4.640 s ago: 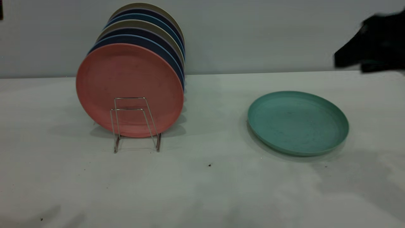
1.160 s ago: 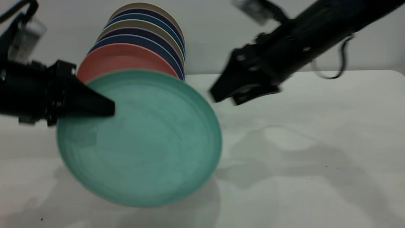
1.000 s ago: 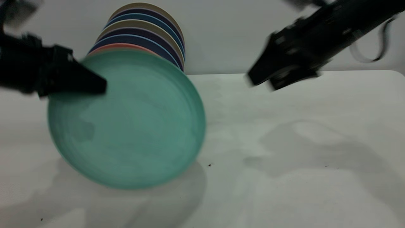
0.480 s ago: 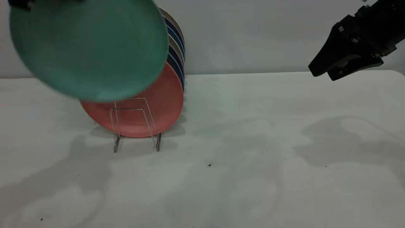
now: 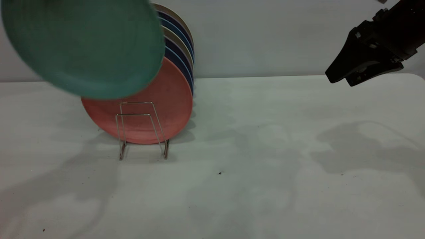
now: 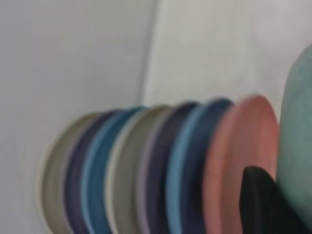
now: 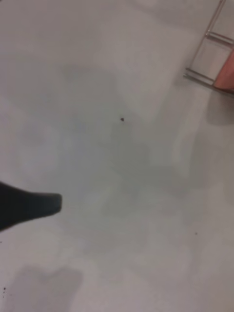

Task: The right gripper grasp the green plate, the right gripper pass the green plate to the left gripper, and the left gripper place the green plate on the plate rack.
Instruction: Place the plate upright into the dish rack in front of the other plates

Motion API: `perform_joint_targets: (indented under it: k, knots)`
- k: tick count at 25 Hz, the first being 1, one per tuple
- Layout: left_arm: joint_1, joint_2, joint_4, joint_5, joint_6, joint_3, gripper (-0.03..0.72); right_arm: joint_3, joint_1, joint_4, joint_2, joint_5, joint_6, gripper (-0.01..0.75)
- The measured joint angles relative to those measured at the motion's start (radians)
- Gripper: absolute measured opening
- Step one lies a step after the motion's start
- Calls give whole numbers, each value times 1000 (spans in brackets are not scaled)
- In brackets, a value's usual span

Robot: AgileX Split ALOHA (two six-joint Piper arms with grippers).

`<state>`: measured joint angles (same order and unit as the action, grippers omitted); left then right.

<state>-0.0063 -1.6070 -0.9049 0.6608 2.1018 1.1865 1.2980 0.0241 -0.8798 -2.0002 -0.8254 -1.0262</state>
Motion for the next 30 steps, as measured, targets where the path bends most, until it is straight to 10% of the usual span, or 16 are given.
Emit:
perform_joint_targets:
  k: [30]
  knots:
    - [-97, -175, 61, -185, 1, 40, 103, 0, 0, 0, -1, -1, 7, 575]
